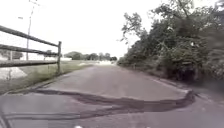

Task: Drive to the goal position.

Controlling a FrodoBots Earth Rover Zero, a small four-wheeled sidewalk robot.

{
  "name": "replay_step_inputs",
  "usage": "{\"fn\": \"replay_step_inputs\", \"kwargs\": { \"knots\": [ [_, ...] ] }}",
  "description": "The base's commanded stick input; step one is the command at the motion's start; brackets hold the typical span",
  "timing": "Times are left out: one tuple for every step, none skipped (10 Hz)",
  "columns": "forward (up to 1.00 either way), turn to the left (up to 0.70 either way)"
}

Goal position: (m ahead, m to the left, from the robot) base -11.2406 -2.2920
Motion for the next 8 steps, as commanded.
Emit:
{"fn": "replay_step_inputs", "kwargs": {
  "knots": [
    [1.0, -0.01],
    [1.0, -0.01],
    [1.0, -0.01],
    [1.0, -0.01],
    [1.0, -0.01],
    [1.0, -0.01],
    [1.0, -0.01],
    [1.0, -0.01]
  ]
}}
